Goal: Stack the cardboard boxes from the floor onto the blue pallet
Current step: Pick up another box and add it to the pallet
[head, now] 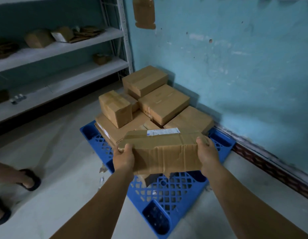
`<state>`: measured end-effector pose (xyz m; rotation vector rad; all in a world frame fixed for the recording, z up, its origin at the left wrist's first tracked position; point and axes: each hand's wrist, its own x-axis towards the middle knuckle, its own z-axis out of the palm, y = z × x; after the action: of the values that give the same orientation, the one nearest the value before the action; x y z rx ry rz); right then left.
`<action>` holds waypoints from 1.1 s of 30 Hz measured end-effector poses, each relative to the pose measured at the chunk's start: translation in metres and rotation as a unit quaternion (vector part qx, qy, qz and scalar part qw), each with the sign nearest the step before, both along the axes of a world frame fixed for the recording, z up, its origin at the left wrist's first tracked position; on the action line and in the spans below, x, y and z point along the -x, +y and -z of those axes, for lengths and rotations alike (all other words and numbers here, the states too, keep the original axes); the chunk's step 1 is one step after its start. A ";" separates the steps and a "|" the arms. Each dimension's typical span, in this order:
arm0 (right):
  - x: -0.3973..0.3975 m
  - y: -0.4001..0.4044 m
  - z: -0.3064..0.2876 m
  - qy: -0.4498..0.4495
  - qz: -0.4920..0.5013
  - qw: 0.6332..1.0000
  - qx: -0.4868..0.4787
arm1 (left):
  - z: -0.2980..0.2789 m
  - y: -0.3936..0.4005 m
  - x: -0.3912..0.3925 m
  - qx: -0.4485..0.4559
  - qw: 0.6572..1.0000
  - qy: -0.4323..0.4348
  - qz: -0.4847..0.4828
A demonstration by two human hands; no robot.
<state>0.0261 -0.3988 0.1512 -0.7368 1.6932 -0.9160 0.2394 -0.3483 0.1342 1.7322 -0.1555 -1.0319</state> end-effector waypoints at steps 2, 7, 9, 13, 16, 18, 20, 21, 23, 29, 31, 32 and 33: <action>0.020 -0.027 0.000 0.002 0.005 1.000 0.003 | 0.000 -0.026 0.020 -0.001 1.000 -0.002 0.007; 0.049 -0.077 0.010 0.018 -0.003 1.000 -0.001 | 0.009 -0.079 0.046 -0.016 1.000 -0.007 0.016; 0.054 -0.096 0.013 0.018 -0.002 1.000 -0.002 | 0.014 -0.099 0.049 -0.027 0.999 -0.015 0.019; 0.058 -0.131 0.017 0.028 0.022 0.999 0.002 | 0.011 -0.137 0.055 -0.041 0.998 -0.012 0.044; 0.059 -0.161 0.017 0.037 0.045 0.998 0.004 | 0.013 -0.166 0.053 -0.064 0.996 -0.023 0.065; 0.059 -0.182 0.018 0.031 0.050 0.998 0.010 | 0.020 -0.188 0.051 -0.055 0.995 -0.027 0.079; 0.062 -0.202 0.022 0.020 0.049 0.998 0.015 | 0.026 -0.208 0.052 -0.042 0.996 -0.020 0.078; 0.065 -0.213 0.024 0.020 0.046 0.999 0.014 | 0.029 -0.219 0.055 -0.043 0.996 -0.016 0.074; 0.072 -0.237 0.030 0.024 0.034 0.999 0.014 | 0.035 -0.238 0.062 -0.046 0.997 -0.010 0.066; 0.111 -0.338 0.071 0.046 -0.020 0.999 -0.001 | 0.059 -0.297 0.114 -0.085 0.996 0.011 0.029; 0.122 -0.377 0.086 0.052 -0.054 0.997 -0.015 | 0.075 -0.321 0.134 -0.099 0.995 0.021 -0.006; 0.128 -0.396 0.095 0.059 -0.070 0.996 -0.021 | 0.085 -0.332 0.145 -0.108 0.993 0.036 -0.017; 0.134 -0.414 0.104 0.066 -0.086 0.994 -0.027 | 0.096 -0.342 0.155 -0.114 0.992 0.047 -0.023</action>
<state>-0.1076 -0.8128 0.0470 -0.9086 1.7326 -0.7121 0.0847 -0.6903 0.0386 1.8781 0.0651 -1.1313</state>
